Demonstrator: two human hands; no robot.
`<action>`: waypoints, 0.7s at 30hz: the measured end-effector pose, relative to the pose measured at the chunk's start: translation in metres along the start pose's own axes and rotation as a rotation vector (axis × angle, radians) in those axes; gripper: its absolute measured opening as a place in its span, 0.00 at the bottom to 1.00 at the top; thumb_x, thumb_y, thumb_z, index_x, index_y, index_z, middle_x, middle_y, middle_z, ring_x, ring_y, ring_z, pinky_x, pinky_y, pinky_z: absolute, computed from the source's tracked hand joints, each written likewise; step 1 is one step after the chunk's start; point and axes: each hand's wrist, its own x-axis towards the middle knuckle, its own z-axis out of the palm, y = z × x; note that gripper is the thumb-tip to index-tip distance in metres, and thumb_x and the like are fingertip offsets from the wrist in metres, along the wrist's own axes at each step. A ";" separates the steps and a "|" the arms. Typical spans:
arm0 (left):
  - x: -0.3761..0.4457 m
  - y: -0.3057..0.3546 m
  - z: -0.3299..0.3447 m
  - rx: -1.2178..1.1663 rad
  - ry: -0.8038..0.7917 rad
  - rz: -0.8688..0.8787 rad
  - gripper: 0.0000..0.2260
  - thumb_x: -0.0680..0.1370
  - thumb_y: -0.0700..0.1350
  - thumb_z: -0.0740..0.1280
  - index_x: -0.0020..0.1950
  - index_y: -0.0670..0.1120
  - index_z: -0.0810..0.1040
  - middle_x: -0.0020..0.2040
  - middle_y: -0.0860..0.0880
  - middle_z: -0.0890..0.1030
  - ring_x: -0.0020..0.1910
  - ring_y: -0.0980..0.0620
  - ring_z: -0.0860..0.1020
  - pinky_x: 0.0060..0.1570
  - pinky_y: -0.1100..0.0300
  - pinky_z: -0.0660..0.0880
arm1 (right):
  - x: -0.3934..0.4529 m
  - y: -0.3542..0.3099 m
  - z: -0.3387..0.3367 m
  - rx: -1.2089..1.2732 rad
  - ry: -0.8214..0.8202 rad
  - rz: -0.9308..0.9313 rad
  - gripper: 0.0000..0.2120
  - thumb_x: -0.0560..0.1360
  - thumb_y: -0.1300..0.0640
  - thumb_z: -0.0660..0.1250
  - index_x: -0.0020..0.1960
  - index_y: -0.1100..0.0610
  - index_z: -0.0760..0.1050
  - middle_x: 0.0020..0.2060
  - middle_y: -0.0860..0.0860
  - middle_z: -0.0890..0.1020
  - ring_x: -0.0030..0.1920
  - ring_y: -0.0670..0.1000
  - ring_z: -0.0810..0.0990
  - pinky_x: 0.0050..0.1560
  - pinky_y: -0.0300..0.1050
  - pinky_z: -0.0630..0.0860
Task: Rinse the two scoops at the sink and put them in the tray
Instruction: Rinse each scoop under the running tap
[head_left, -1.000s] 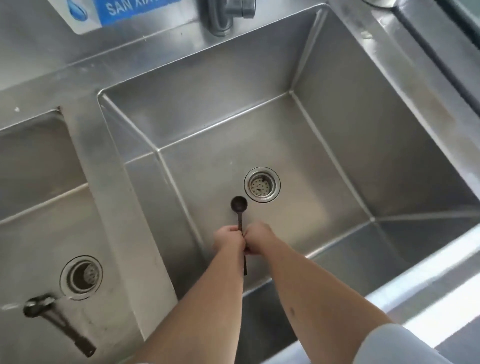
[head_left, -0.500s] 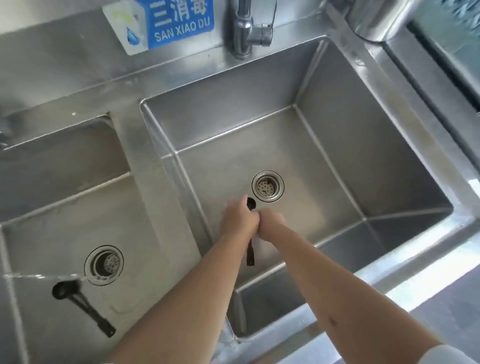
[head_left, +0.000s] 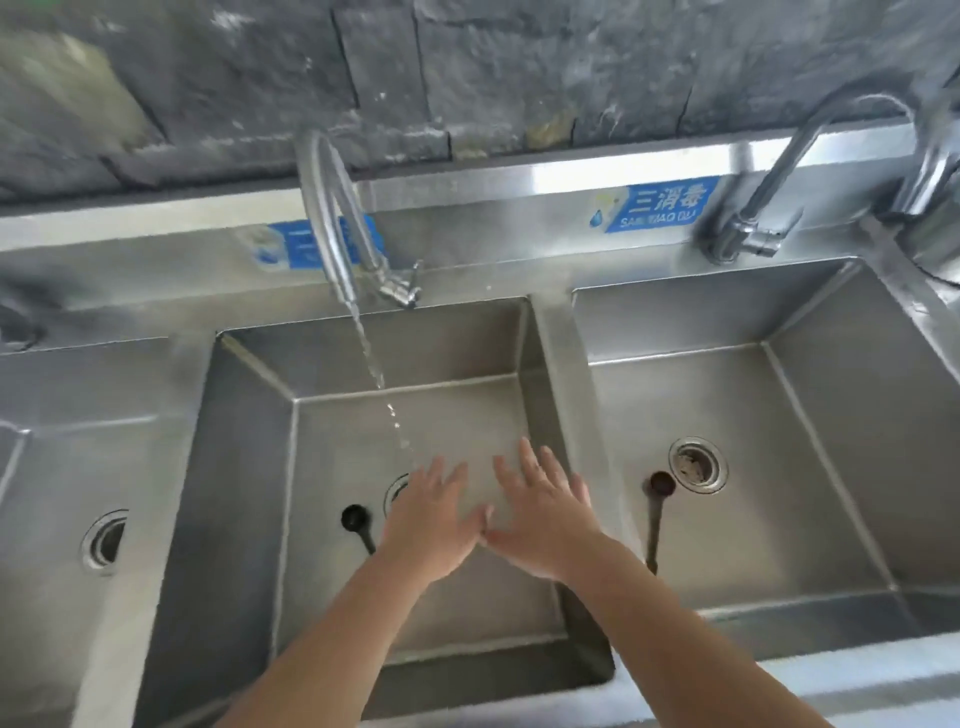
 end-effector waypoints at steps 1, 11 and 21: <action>-0.006 -0.021 0.001 -0.030 -0.022 -0.046 0.31 0.78 0.64 0.53 0.78 0.51 0.56 0.79 0.45 0.57 0.78 0.44 0.55 0.73 0.46 0.60 | 0.009 -0.019 0.010 -0.020 -0.046 -0.025 0.37 0.72 0.32 0.51 0.78 0.42 0.46 0.80 0.50 0.44 0.79 0.56 0.44 0.75 0.64 0.47; 0.003 -0.173 0.071 -0.296 -0.192 -0.289 0.14 0.79 0.49 0.57 0.62 0.49 0.74 0.54 0.46 0.80 0.51 0.47 0.78 0.51 0.53 0.76 | 0.097 -0.134 0.132 0.015 -0.387 -0.029 0.18 0.75 0.49 0.59 0.63 0.56 0.72 0.59 0.55 0.78 0.59 0.60 0.77 0.56 0.57 0.77; 0.064 -0.232 0.137 -0.839 -0.152 -0.656 0.09 0.74 0.43 0.63 0.52 0.44 0.78 0.50 0.42 0.82 0.48 0.42 0.80 0.42 0.57 0.71 | 0.170 -0.143 0.234 0.393 -0.296 0.214 0.07 0.74 0.58 0.63 0.50 0.57 0.76 0.50 0.59 0.83 0.54 0.61 0.80 0.46 0.46 0.72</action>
